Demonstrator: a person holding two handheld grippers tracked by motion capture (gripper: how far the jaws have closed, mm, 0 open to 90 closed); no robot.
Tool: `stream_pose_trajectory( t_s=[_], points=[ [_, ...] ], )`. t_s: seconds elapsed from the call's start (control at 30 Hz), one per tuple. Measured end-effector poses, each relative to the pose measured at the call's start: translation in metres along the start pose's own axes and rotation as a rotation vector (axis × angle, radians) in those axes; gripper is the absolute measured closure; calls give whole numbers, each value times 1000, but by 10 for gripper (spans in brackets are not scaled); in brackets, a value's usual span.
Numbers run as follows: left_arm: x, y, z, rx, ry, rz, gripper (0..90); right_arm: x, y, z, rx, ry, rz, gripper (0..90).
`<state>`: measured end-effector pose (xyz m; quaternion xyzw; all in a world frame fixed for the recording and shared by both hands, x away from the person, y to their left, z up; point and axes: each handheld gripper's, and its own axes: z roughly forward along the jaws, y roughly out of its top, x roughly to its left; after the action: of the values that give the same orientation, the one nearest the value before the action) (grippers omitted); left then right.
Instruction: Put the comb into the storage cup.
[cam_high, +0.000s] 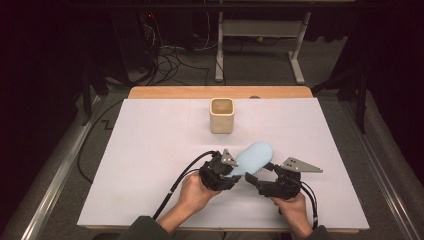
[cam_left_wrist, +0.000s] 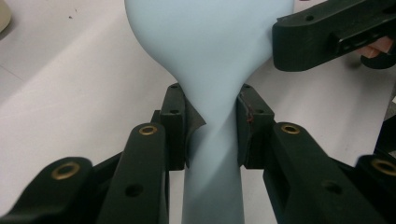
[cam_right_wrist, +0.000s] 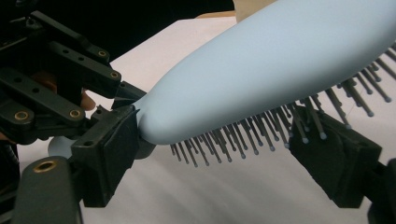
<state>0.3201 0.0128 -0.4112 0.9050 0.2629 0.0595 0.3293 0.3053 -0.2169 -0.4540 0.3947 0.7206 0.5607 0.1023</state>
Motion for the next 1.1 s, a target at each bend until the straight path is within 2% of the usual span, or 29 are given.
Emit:
stream_pose_trajectory(
  t_s=[0.77, 1.1],
  points=[
    [-6, 5, 3, -5, 3, 12, 689, 0, 3, 7, -20, 10, 81, 156],
    [-8, 5, 2, -12, 11, 17, 690, 0, 8, 9, 8, 22, 111, 180]
  ],
)
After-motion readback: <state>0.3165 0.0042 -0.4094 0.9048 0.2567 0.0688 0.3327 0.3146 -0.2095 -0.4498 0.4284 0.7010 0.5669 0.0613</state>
